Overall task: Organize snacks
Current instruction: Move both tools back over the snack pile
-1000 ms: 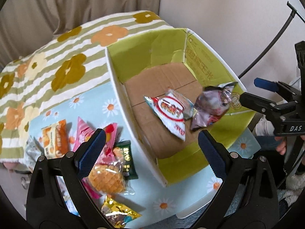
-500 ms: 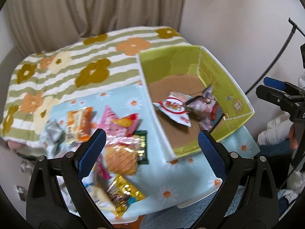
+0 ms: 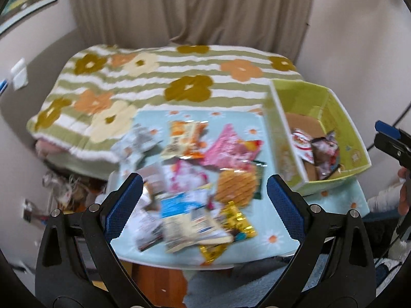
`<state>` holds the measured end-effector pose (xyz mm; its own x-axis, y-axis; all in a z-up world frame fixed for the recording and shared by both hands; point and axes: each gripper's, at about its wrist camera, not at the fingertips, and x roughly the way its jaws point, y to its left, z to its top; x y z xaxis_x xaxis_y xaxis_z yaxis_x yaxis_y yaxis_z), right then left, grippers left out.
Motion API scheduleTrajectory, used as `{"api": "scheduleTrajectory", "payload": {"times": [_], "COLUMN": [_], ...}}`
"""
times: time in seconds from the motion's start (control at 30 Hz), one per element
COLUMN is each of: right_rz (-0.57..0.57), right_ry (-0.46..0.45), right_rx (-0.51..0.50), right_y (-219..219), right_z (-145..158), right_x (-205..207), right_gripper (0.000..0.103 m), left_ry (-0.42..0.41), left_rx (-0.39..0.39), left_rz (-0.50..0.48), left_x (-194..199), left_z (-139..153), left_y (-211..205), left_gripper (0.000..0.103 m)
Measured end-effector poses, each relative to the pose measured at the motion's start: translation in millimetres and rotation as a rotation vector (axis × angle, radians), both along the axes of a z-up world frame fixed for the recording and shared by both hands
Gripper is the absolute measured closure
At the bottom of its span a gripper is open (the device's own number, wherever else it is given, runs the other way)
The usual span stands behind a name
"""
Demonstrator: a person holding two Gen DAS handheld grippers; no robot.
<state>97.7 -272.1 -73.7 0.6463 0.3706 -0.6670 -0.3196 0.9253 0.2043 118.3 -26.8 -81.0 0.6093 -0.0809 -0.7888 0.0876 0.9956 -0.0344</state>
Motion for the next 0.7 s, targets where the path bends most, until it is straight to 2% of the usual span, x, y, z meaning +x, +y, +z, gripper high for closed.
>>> {"api": "scheduleTrajectory", "payload": {"times": [0.13, 0.3, 0.37, 0.53, 0.7], "right_rz": [0.039, 0.073, 0.082, 0.076, 0.042], "right_ry": [0.031, 0.124, 0.17, 0.269, 0.353], "right_rx": [0.013, 0.044, 0.051, 0.08, 0.093], "right_y": [38, 93, 116, 153, 181], "right_z": [-10, -35, -49, -82, -113], "right_x": [4, 12, 15, 20, 25], "right_gripper": [0.0, 0.0, 0.0, 0.0, 0.0], "left_ry": [0.023, 0.092, 0.126, 0.234, 0.339], "left_rx": [-0.024, -0.069, -0.098, -0.229, -0.278], "left_rz": [0.055, 0.087, 0.101, 0.122, 0.104], "left_x": [-4, -1, 3, 16, 32], "left_z": [-8, -25, -37, -79, -122], "left_y": [48, 100, 119, 159, 167], "left_gripper": [0.006, 0.006, 0.006, 0.006, 0.006]}}
